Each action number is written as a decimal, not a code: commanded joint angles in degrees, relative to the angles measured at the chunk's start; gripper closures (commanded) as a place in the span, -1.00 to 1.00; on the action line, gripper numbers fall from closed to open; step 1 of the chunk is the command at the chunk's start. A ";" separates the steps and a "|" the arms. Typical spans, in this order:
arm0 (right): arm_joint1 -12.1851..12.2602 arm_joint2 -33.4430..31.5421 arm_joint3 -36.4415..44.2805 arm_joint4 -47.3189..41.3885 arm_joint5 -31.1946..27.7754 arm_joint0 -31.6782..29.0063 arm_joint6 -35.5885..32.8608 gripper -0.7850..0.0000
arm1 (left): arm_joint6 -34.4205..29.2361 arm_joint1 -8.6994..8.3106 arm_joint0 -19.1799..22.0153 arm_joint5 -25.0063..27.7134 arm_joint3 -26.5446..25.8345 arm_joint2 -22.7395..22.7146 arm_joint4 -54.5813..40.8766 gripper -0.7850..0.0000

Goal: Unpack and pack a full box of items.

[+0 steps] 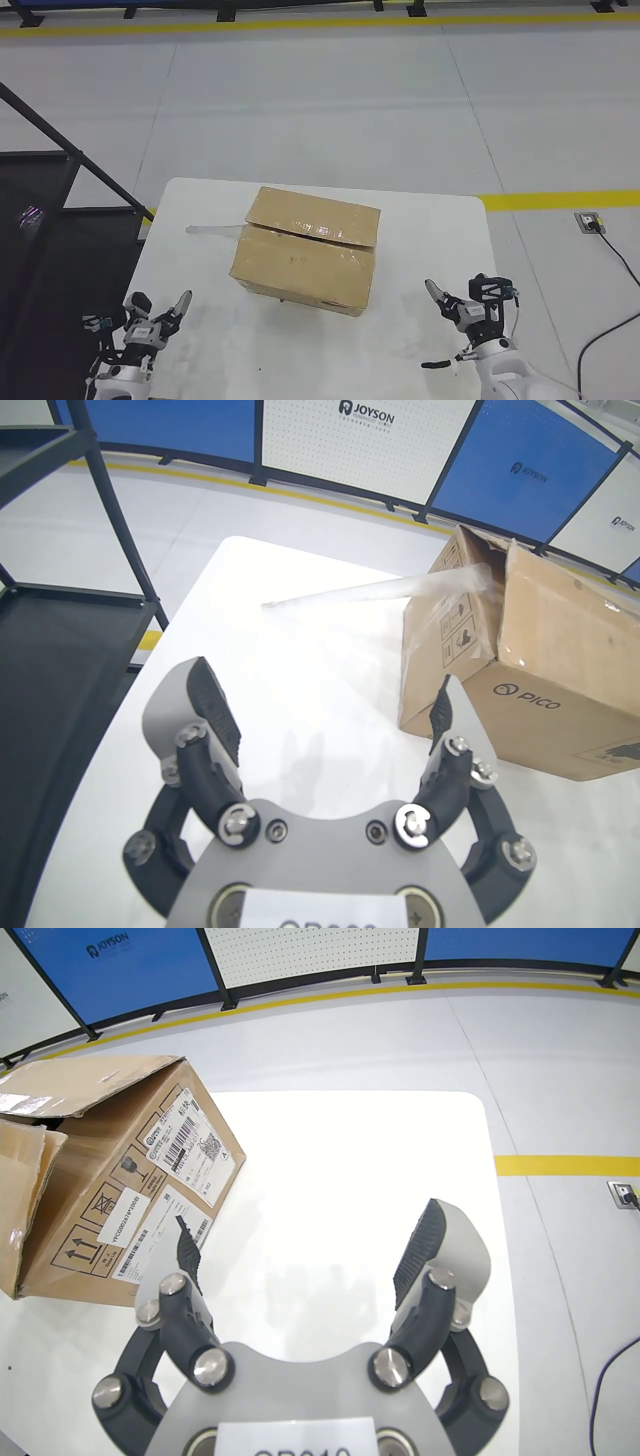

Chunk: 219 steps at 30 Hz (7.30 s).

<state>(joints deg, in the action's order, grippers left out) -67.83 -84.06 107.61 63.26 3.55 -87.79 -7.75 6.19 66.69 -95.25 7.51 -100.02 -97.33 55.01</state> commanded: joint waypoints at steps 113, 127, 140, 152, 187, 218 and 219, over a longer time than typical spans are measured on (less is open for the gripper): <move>7.80 24.13 -21.28 -80.14 -33.22 33.03 -36.85 -1.00 | -1.03 0.12 8.84 22.36 6.21 6.34 12.34 -1.00; 7.21 24.79 -23.34 -83.33 -26.17 35.04 -35.59 -1.00 | -1.45 0.11 9.41 21.48 6.77 6.73 12.39 -1.00; 4.12 28.71 -31.07 -90.57 -17.20 41.51 -29.72 -1.00 | -0.86 0.08 8.11 19.64 5.66 7.31 12.68 -1.00; 1.07 30.34 -33.80 -85.30 -19.45 47.03 -13.26 -1.00 | 0.08 0.07 7.54 18.33 5.60 7.99 13.39 -1.00; -15.44 43.45 -76.07 -81.22 -21.27 74.35 -9.98 -1.00 | 2.90 -0.44 5.52 20.88 5.24 6.44 10.88 -1.00; -9.54 34.87 -48.67 -75.42 -25.25 57.29 -33.15 -1.00 | 0.81 0.84 20.31 4.85 17.62 11.69 15.29 -1.00; -9.50 34.62 -48.47 -75.27 -24.67 56.91 -32.60 -1.00 | 0.84 0.86 20.35 5.11 17.54 11.95 15.58 -1.00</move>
<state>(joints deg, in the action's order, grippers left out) -77.38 -49.12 58.93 -12.24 -21.87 -30.45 -41.23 6.98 67.53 -74.92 12.30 -82.36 -85.68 70.32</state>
